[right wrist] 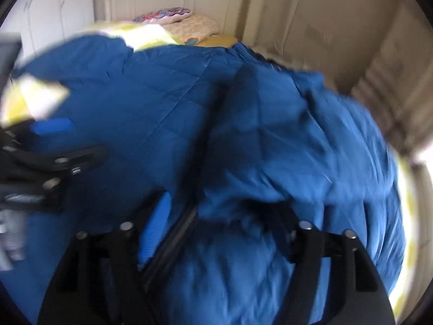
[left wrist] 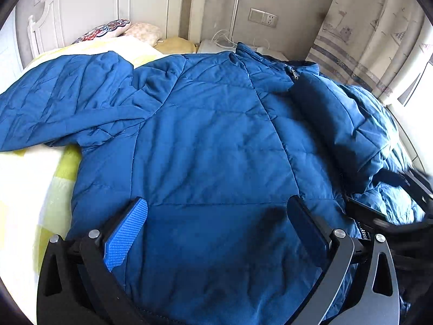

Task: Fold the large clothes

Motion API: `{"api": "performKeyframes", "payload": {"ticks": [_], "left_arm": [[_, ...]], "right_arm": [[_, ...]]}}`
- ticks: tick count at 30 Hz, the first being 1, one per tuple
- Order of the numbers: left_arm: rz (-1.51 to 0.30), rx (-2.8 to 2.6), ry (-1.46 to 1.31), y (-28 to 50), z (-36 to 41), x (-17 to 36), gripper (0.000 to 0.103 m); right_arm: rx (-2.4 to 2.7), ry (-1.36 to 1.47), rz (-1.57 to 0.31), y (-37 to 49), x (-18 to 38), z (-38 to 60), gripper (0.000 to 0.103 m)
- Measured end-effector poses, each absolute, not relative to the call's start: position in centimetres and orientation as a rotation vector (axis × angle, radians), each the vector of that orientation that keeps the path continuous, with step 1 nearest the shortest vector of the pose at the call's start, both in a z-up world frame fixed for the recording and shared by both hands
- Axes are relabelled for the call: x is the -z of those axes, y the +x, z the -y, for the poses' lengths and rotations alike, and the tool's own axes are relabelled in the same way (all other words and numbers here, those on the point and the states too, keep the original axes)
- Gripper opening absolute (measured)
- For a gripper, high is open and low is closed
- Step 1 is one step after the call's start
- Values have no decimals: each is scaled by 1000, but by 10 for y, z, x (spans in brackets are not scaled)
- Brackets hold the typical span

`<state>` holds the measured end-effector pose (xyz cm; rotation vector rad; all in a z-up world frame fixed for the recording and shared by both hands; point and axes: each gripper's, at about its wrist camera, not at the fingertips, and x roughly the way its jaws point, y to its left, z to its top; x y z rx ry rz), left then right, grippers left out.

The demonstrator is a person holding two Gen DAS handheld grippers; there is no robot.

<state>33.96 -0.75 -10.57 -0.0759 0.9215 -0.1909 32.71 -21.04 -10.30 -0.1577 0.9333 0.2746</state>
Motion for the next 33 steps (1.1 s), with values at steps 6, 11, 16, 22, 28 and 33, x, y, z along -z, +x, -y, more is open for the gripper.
{"api": "performKeyframes", "payload": {"ticks": [6,11,16,22,28,33], "left_arm": [[-898,196,-130,336,-1,102,99],[-876,171,-40,330,12,101,99],[-852,170,-62,328,7,97,99],[-801,168,-188,325,-14,91,99],[-785,203,-224,320,-21,90,99],[-792,253,-261,322,-24,91,99]], "right_arm": [[-209,24,-787,258,65,286,73],[-192,413,-714,295,61,372,66],[-131,573,-872,379,104,380,65],[-365,607,-752,401,60,302,55],[-599,425,-684,394,17,236,66],[-415,392,-705,368,40,292,67]]}}
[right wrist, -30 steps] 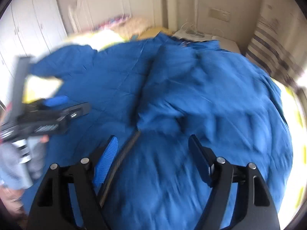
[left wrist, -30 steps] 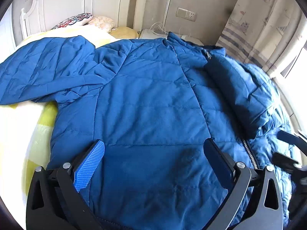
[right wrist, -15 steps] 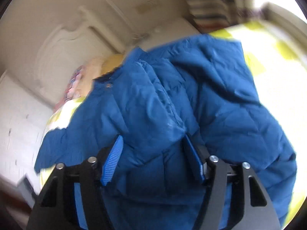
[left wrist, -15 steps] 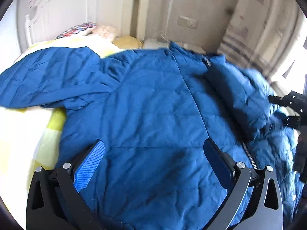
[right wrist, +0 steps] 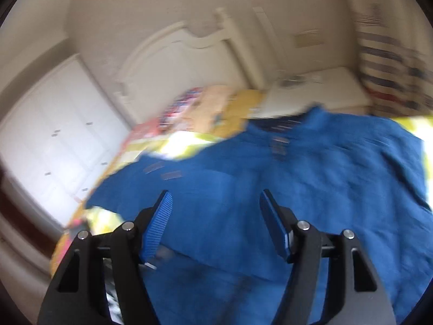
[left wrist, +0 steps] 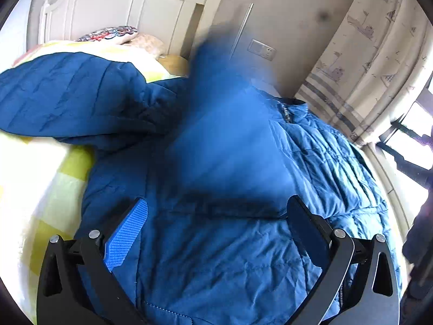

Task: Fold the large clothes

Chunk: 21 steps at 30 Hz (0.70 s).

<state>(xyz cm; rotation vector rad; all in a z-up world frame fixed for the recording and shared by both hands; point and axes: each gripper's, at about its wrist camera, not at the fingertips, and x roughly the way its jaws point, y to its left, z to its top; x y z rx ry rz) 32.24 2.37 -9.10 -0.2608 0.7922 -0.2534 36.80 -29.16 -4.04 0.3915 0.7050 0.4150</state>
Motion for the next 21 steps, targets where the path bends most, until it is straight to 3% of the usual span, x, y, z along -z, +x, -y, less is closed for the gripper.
{"api": "performKeyframes", "payload": {"ticks": [9,10,13,14,16,21], "left_arm": [[-881,288,-459,346,-48,101,98],[-894,272,-477,350,-49,101,93],[-955,141,-464,374,-48,97,41],[-959,139,-458,377,-47,96,29],[-913,166,-426,382,-40,82,17],[-720,168,-278,388,-24,36,15]], "right_arm": [[-57,250,-847,320,130,383,72],[-66,277,-851,324,137,386,72],[-65,283,-829,328,140,387,72],[-67,285,-828,328,141,389,72],[-80,321,-809,327,139,391,72],[-79,453,-749,315,134,409,72]]}}
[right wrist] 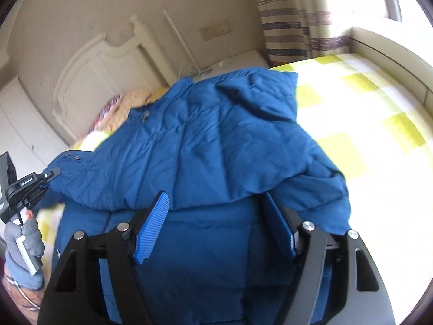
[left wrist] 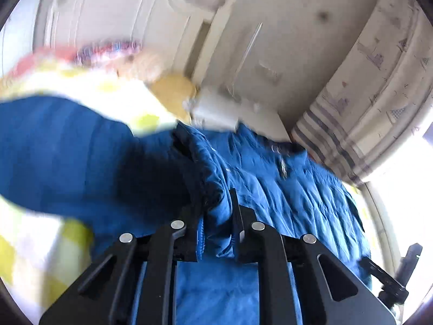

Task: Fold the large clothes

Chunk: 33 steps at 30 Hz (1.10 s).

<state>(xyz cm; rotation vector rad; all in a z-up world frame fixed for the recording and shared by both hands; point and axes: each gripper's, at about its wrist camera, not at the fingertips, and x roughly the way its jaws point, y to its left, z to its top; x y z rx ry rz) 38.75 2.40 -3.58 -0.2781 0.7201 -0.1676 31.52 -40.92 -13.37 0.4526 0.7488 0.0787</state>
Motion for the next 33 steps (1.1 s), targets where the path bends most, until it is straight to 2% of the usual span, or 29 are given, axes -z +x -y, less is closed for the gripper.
{"api": "performKeyframes", "payload": {"ticks": [4,7,12,14,18,20,21,23,24,25,26,28,33], "left_arm": [[-923,127,-205,425,-32,94,17],[-881,194,-283,410,-48,99,23],[-784,209,-396,365,-86,75,24],[-746,149,-427,344,-116,72,30],[-726,-31,-512,324,-193,80,31],[-716,-48,-612,319,-238,87,32],[-699,-13,-678,317,-258,88,37],[-655,-1,-758,312,-288,84,66],[-624,-47,-772,309,-299,80,75],[-574,-126,-795,302,-316,74,91],[-536,-178,-825,297,-329,71,94],[-511,-215,-901,295,-353,72,94],[-558,-258,-986,313,-393,87,94]], "right_arm": [[-69,437,-760,313,133,406,72],[-70,443,-760,312,134,407,72],[-40,433,-741,307,131,405,70],[25,407,-704,299,124,404,70],[119,199,-570,288,96,375,70],[103,113,-588,300,93,360,74],[95,75,-615,309,94,353,74],[101,-10,-681,331,99,340,74],[105,-30,-701,338,102,338,74],[115,-39,-737,349,108,335,76],[124,-30,-790,361,117,338,81],[122,7,-877,375,133,342,83],[140,-34,-856,371,134,332,84]]}}
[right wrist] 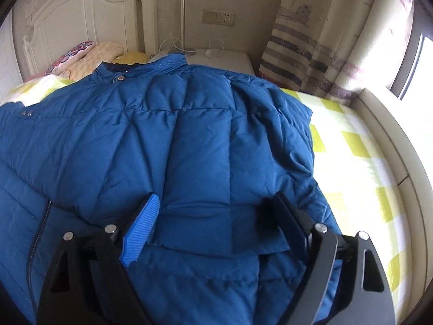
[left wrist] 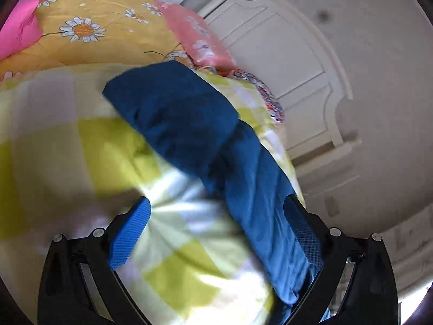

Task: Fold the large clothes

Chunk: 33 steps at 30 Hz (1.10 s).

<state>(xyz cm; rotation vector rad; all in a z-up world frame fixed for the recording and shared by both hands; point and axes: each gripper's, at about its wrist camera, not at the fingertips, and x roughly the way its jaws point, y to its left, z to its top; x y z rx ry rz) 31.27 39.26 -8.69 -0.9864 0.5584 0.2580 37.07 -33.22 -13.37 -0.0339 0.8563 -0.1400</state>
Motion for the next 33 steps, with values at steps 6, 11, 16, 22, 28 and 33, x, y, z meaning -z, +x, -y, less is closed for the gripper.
{"api": "performKeyframes", "payload": {"ticks": [6,11,16,22,28,33], "left_arm": [[-433,-304,-1037,316,-403,83,19],[-279,-106,-864,323,-334,0,7],[-260,276,-532,331,-167,-74,7],[-545,550,-237,353,24,-9,7],[-875,470,-77,371,90,108,8],[-808,450,-179,360,57,101,10]], "right_arm": [[134,-28,-855,371,131,335,85],[122,-13,-843,370,130,338,85],[112,62,-789,361,124,348,85],[84,158,-758,354,122,362,85],[71,207,-725,348,120,368,85],[90,276,-659,334,115,381,85]]}}
